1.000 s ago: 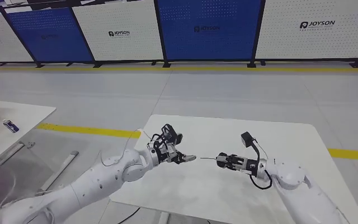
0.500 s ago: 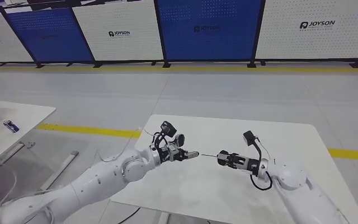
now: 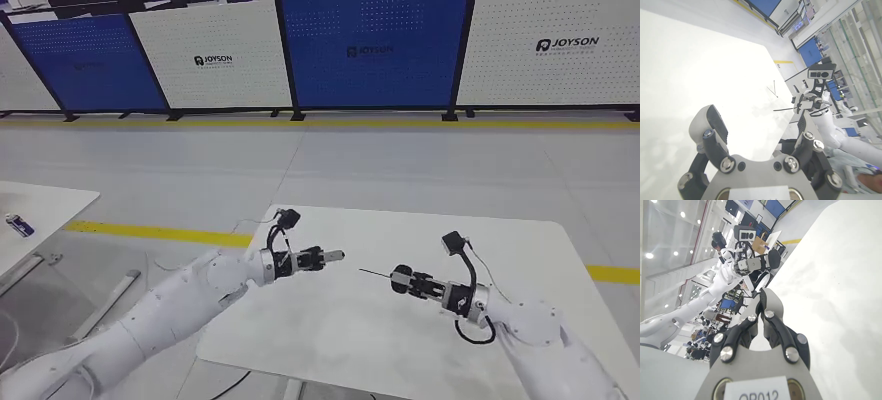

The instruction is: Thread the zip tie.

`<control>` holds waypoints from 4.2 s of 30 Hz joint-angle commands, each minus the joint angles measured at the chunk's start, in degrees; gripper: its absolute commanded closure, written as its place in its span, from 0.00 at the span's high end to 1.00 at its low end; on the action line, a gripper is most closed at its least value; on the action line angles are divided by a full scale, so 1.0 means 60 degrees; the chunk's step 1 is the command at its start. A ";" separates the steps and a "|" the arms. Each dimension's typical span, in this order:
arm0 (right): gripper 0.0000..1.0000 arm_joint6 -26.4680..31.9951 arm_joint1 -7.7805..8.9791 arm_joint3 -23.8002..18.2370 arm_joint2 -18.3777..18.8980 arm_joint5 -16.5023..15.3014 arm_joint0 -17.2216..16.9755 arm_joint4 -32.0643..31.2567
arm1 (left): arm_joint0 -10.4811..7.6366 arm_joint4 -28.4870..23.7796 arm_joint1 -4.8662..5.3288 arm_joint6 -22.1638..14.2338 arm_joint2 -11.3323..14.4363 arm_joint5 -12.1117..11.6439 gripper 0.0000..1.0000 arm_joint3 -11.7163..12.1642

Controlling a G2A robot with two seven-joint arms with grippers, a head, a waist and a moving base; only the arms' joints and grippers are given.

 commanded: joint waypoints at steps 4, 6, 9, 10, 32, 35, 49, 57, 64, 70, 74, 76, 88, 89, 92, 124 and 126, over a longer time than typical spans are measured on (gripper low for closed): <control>0.00 0.0000 -0.0008 0.0050 0.0005 -0.0001 -0.0001 0.0032 | 0.0259 -0.1177 -0.0590 -0.1577 -0.0700 0.0000 1.00 0.0947; 0.00 0.0000 -0.0008 0.0050 0.0005 -0.0001 -0.0001 0.0032 | 0.0259 -0.1177 -0.0590 -0.1577 -0.0700 0.0000 1.00 0.0947; 0.00 0.0000 -0.0008 0.0050 0.0005 -0.0001 -0.0001 0.0032 | 0.0259 -0.1177 -0.0590 -0.1577 -0.0700 0.0000 1.00 0.0947; 0.00 0.0000 -0.0008 0.0050 0.0005 -0.0001 -0.0001 0.0032 | 0.0259 -0.1177 -0.0590 -0.1577 -0.0700 0.0000 1.00 0.0947; 0.00 -0.1221 -0.0624 0.1739 -0.1338 -0.0001 0.1169 0.0391 | -0.0501 -0.3691 -0.1912 -0.1991 0.0369 0.0400 1.00 0.2802; 0.00 -0.1221 -0.0624 0.1739 -0.1338 -0.0001 0.1169 0.0391 | -0.0501 -0.3691 -0.1912 -0.1991 0.0369 0.0400 1.00 0.2802; 0.00 -0.1221 -0.0624 0.1739 -0.1338 -0.0001 0.1169 0.0391 | -0.0083 -0.3709 -0.2052 -0.1039 0.0238 0.0262 1.00 0.1938; 0.00 -0.1353 -0.0693 0.1774 -0.1461 0.0394 0.1095 0.0534 | 0.0128 -0.3671 -0.2106 -0.0689 0.0129 0.0376 1.00 0.1723; 0.00 -0.1271 -0.0762 0.1937 -0.1575 0.0292 0.1197 0.0696 | 0.0160 -0.3582 -0.2129 -0.0743 0.0148 0.0499 1.00 0.1693; 0.00 -0.1271 -0.0762 0.1937 -0.1575 0.0292 0.1197 0.0696 | 0.0343 -0.3474 -0.2140 -0.0457 -0.0052 0.0395 1.00 0.1552; 0.00 -0.1271 -0.0762 0.1937 -0.1575 0.0292 0.1197 0.0696 | 0.0439 -0.3405 -0.2151 -0.0454 -0.0210 0.0416 0.68 0.1528; 0.00 -0.1271 -0.0762 0.1937 -0.1575 0.0292 0.1197 0.0696 | 0.0472 -0.3383 -0.2163 -0.0570 -0.0268 0.0463 0.67 0.1522; 0.00 -0.1271 -0.0762 0.1937 -0.1575 0.0292 0.1197 0.0696 | 0.0705 -0.3476 -0.2232 -0.1014 -0.0686 0.0201 0.34 0.1667; 0.00 -0.1271 -0.0762 0.1937 -0.1575 0.0292 0.1197 0.0696 | 0.0731 -0.3479 -0.2242 -0.1050 -0.0718 0.0168 0.34 0.1668; 0.00 -0.1271 -0.0762 0.1937 -0.1575 0.0292 0.1197 0.0696 | 0.0782 -0.3454 -0.2264 -0.1144 -0.0793 0.0138 0.32 0.1665; 0.00 -0.1271 -0.0762 0.1937 -0.1575 0.0292 0.1197 0.0696 | 0.1151 -0.3016 -0.2456 -0.1556 -0.1523 0.0288 0.08 0.1645; 0.00 -0.1271 -0.0762 0.1937 -0.1575 0.0292 0.1197 0.0696 | 0.1179 -0.3015 -0.2459 -0.1602 -0.1576 0.0290 0.04 0.1652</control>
